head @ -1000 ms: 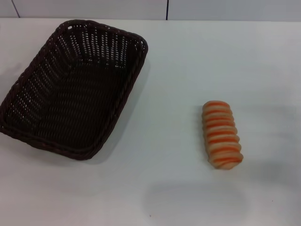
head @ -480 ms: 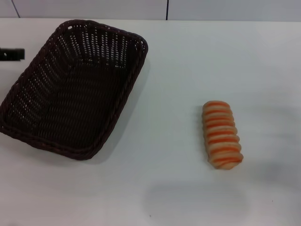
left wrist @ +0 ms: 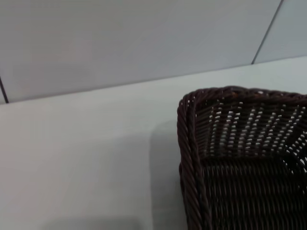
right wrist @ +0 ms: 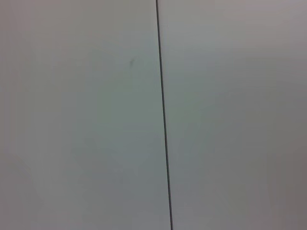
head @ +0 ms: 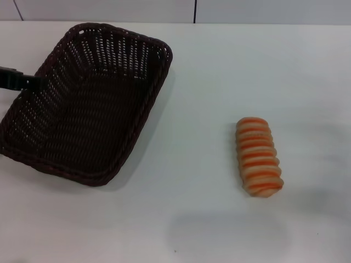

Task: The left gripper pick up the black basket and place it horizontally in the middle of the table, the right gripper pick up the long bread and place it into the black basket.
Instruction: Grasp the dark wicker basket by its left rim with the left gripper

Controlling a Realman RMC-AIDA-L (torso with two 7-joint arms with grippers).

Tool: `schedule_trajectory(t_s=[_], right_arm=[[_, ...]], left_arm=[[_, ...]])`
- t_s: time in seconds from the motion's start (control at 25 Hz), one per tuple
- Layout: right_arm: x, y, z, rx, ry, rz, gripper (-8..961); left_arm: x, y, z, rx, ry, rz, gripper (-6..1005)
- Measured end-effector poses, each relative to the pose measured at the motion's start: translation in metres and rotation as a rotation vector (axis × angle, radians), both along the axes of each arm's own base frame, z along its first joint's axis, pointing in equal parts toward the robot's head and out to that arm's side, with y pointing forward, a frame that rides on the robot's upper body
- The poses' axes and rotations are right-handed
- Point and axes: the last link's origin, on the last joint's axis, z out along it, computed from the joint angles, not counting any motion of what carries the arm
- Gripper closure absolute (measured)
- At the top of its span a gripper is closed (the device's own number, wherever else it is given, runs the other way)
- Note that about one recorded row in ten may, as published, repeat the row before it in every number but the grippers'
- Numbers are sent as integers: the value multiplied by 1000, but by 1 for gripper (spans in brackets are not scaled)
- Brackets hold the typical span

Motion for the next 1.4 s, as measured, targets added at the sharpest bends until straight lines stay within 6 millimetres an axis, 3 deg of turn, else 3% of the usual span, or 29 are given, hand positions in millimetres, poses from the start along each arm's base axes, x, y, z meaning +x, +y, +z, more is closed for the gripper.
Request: schedule_trajectory(t_s=[0.68,1.04,1.2,1.4], right_arm=[[-1,1,0,0,0,4,364],[-2,2,0,1,-1,6,365],[-2,2,0,2,-1,9,365],[-2,2,0,2,-1,9,365]], left_arm=[[-17,9,-25,-63,63,48,272],[-18,13,-22,-32,73,38,280],[-19,14,-21,-33,94,45,546],[-20,14,-23,-43,101,52,638]])
